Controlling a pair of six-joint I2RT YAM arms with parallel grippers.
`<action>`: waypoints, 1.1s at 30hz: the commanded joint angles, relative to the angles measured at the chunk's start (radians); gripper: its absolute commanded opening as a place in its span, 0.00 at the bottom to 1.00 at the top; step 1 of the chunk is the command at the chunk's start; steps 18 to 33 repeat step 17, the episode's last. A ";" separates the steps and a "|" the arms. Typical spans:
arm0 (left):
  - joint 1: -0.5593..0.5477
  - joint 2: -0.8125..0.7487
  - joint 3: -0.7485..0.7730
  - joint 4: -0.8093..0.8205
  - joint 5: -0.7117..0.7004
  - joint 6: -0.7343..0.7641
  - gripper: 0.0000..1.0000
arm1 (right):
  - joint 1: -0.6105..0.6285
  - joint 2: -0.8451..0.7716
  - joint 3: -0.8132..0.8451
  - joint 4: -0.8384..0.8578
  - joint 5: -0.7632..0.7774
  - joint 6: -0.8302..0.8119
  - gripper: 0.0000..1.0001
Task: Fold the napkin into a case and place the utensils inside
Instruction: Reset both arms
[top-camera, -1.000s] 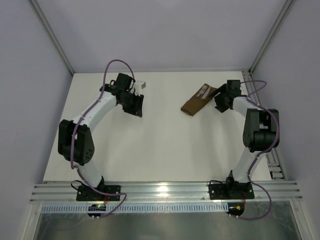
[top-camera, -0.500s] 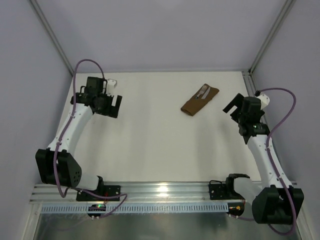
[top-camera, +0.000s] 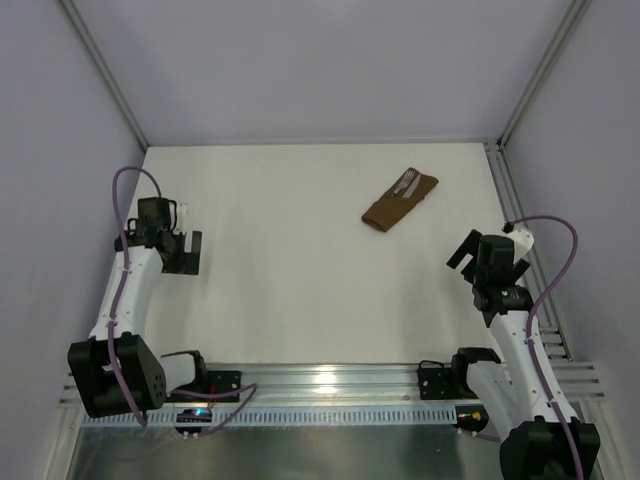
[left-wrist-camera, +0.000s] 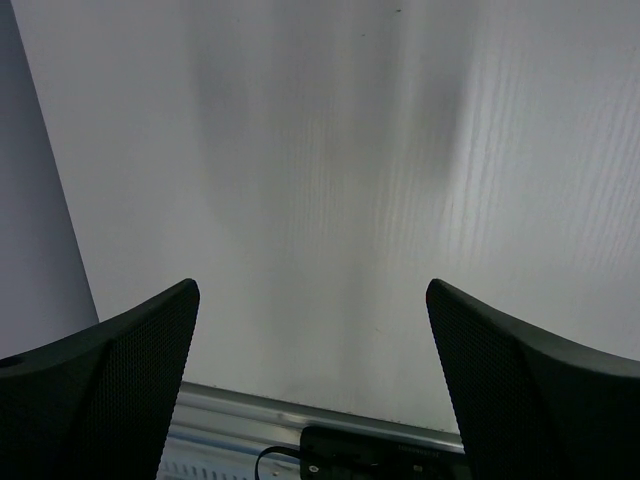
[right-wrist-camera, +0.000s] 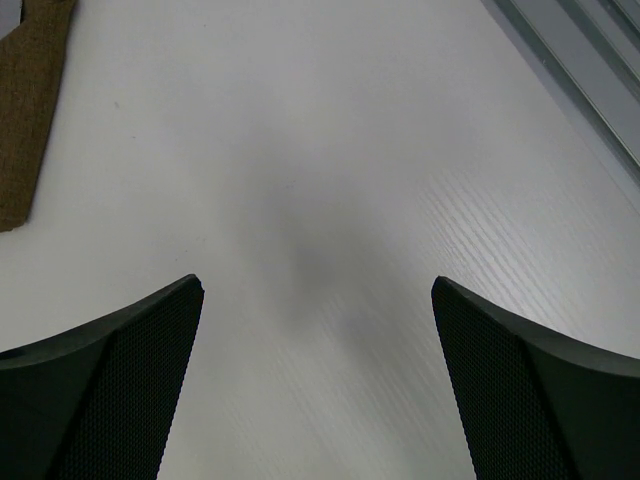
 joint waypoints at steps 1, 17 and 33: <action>0.011 -0.022 0.012 0.055 -0.029 0.006 0.97 | -0.002 -0.023 0.000 0.048 0.005 -0.018 0.99; 0.013 -0.011 0.011 0.049 0.017 -0.003 0.97 | -0.002 -0.116 -0.062 0.108 -0.022 -0.029 0.99; 0.013 -0.011 0.011 0.049 0.017 -0.003 0.97 | -0.002 -0.116 -0.062 0.108 -0.022 -0.029 0.99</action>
